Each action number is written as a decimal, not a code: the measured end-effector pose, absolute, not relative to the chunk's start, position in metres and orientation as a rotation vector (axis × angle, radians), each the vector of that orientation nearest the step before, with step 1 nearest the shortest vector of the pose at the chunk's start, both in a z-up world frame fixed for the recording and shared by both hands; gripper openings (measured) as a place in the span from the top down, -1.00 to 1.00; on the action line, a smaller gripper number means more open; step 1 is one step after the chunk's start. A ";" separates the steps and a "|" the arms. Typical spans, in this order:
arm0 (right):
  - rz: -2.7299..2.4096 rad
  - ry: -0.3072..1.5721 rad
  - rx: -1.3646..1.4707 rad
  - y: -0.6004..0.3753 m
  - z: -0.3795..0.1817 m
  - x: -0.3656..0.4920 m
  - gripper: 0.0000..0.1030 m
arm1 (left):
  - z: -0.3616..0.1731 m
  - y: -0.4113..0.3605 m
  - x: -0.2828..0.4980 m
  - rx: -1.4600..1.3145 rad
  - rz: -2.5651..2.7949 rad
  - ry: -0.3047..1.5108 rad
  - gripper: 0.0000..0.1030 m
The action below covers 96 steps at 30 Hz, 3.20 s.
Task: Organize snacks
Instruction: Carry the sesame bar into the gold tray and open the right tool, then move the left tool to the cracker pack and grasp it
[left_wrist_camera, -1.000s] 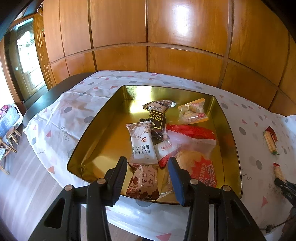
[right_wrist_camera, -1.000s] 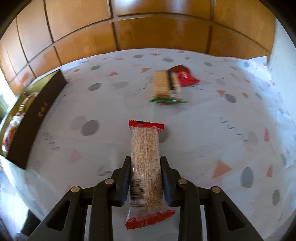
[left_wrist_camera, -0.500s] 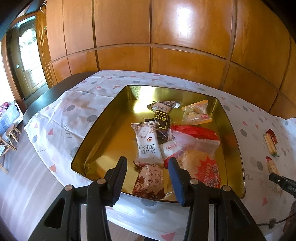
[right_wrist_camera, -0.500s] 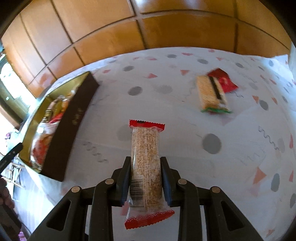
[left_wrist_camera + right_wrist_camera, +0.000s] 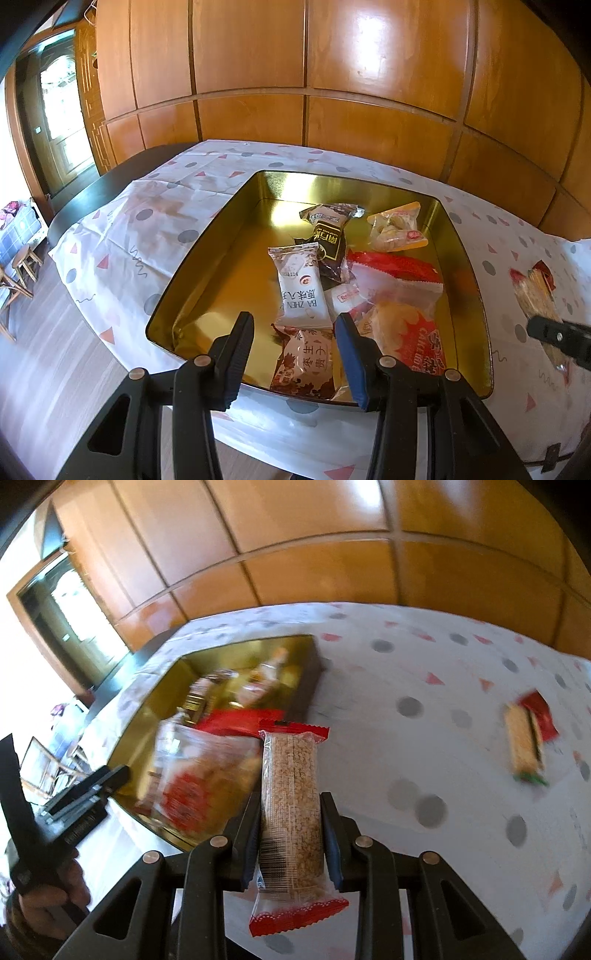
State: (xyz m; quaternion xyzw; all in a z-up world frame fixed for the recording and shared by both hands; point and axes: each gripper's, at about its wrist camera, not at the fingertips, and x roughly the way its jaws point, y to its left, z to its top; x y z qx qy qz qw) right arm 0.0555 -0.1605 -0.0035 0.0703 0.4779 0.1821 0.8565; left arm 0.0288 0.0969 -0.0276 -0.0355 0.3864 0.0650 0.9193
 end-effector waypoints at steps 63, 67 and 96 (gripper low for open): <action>0.341 0.869 0.096 -0.152 0.008 0.053 0.47 | -0.010 0.079 0.019 -0.039 0.116 0.752 -0.05; 0.272 0.882 0.126 -0.186 0.001 0.046 0.47 | -0.007 0.070 0.020 -0.022 0.096 0.747 -0.06; -0.240 0.961 0.210 -0.380 -0.058 -0.011 0.47 | -0.004 -0.073 0.051 0.198 -0.195 0.765 -0.05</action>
